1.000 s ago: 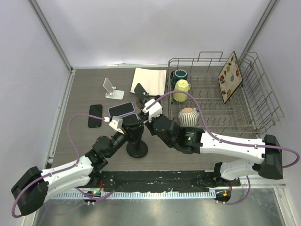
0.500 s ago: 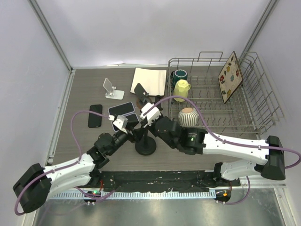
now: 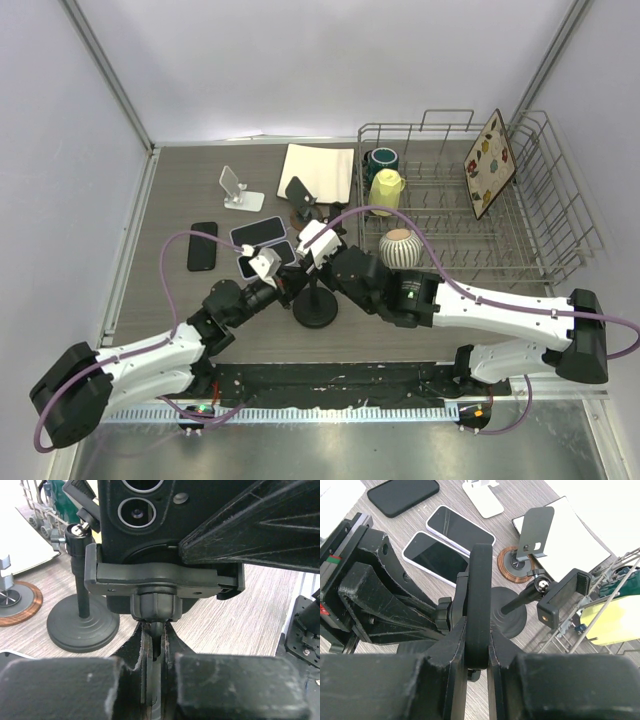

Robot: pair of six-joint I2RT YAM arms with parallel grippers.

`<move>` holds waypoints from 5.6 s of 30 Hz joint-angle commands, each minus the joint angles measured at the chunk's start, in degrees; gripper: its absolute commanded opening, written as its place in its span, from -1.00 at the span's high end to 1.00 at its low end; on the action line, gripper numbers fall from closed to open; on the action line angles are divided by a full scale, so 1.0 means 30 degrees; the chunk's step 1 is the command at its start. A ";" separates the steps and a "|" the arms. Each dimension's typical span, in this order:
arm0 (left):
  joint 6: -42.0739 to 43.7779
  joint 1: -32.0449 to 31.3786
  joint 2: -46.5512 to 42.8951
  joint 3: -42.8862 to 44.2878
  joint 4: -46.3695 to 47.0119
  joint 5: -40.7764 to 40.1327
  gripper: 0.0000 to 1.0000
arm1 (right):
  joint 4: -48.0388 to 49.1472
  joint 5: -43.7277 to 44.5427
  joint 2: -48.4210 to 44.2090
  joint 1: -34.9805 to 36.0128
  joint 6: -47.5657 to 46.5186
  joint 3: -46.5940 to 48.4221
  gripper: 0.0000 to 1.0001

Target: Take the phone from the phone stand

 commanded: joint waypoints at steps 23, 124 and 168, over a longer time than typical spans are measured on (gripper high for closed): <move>0.0439 -0.0497 -0.0951 -0.0475 -0.0774 -0.1292 1.00 | 0.6305 0.2526 0.1271 0.0226 -0.1971 -0.0506 0.03; -0.3430 -0.0497 -0.4469 -0.2410 -0.1890 -1.0675 1.00 | -0.0054 0.9763 -0.2009 0.0021 0.2953 0.0051 0.99; -0.1259 -0.1025 -0.2230 -0.0036 -0.0563 -0.1319 -0.27 | 0.1091 0.2585 -0.8662 0.0021 -0.0300 -0.2030 0.99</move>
